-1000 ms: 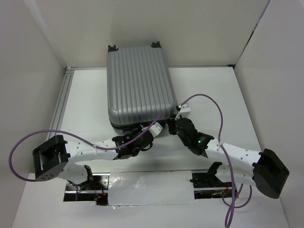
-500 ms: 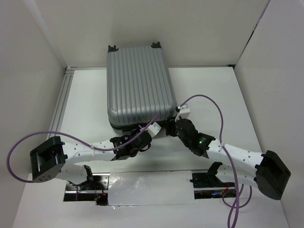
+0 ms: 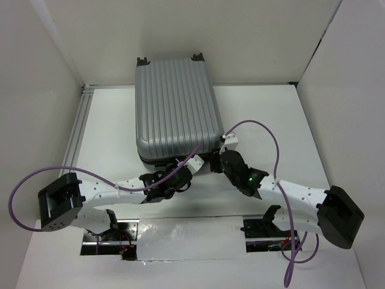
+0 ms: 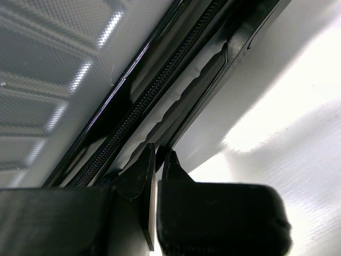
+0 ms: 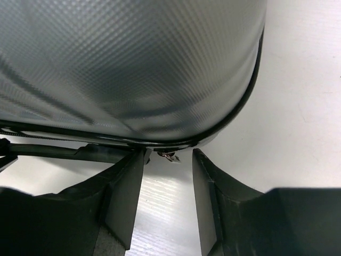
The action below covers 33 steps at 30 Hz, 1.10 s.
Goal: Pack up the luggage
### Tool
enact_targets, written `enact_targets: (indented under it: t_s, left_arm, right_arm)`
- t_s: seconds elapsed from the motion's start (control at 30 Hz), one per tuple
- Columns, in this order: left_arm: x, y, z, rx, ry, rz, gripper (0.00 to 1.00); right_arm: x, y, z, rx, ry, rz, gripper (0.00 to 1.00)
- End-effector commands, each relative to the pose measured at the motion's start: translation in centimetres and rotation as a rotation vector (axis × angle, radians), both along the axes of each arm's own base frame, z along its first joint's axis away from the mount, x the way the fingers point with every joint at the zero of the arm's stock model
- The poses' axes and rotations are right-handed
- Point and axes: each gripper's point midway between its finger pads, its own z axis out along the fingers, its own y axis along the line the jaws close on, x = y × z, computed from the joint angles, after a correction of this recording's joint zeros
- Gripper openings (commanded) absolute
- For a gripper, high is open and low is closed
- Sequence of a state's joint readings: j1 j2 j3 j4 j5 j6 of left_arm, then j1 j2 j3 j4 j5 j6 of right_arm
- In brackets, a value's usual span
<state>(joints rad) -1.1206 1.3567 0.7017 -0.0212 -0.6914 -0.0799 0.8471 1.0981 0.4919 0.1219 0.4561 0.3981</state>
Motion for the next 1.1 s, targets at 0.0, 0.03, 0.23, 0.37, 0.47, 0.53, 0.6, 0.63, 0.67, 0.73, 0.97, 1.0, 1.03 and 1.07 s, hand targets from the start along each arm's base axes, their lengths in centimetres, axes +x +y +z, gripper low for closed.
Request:
enact_targets:
  t_s: [0.0,0.03,0.23,0.37,0.47,0.53,0.6,0.63,0.67,0.73,0.97,1.0,1.03,1.07]
  left_arm:
    - [-0.4,1.1,-1.9,-0.04,0.047,0.084,0.0]
    - [-0.5,1.0,-1.9,-0.047,0.05,0.089,0.0]
    - [-0.6,1.3,-2.2,-0.039,0.053,0.09,0.0]
    - [-0.5,1.4,-2.1,-0.036,0.047,0.096,0.0]
    - [-0.4,1.7,-1.9,-0.047,0.039,0.121,0.0]
    - [-0.4,1.7,-1.6,-0.055,0.035,0.121,0.0]
    - [-0.2,2.2,-1.6,-0.044,0.031,0.138,0.0]
    - [-0.2,2.2,-1.6,-0.053,0.033,0.144,0.0]
    - [-0.1,2.6,-1.8,-0.043,0.037,0.155,0.0]
    - [0.0,2.9,-2.0,-0.049,0.053,0.169,0.0]
    - [1.4,3.3,-1.8,-0.133,0.09,0.193,0.0]
    - [1.3,3.2,-1.9,-0.137,0.098,0.184,0.0]
    - [1.6,3.5,-1.9,-0.137,0.097,0.198,0.0]
    - [1.9,3.9,-1.9,-0.138,0.096,0.212,0.0]
  right_arm:
    - [1.6,1.2,2.6,0.059,-0.067,0.003,0.48]
    - [1.6,1.2,2.3,0.064,-0.055,-0.002,0.47]
    - [1.9,1.9,3.6,0.128,-0.081,-0.001,0.25]
    - [2.0,1.1,4.2,0.16,-0.108,-0.049,0.16]
    - [2.1,0.8,4.6,0.172,-0.117,-0.068,0.0]
    - [2.1,0.3,5.0,0.2,-0.123,-0.1,0.0]
    - [2.1,-1.1,4.3,0.192,-0.103,-0.181,0.0]
    - [1.8,-2.3,3.3,0.154,-0.074,-0.227,0.0]
    - [1.9,-4.1,3.1,0.14,-0.081,-0.327,0.0]
    - [1.4,-6.7,2.4,0.051,-0.052,-0.436,0.0]
    - [2.5,-10.8,3.8,-0.071,-0.133,-0.655,0.0]
    - [3.4,-10.8,4.9,-0.031,-0.168,-0.669,0.0]
    - [3.8,-10.5,4.6,-0.081,-0.163,-0.615,0.0]
    - [4.3,-10.2,4.8,-0.08,-0.173,-0.582,0.0]
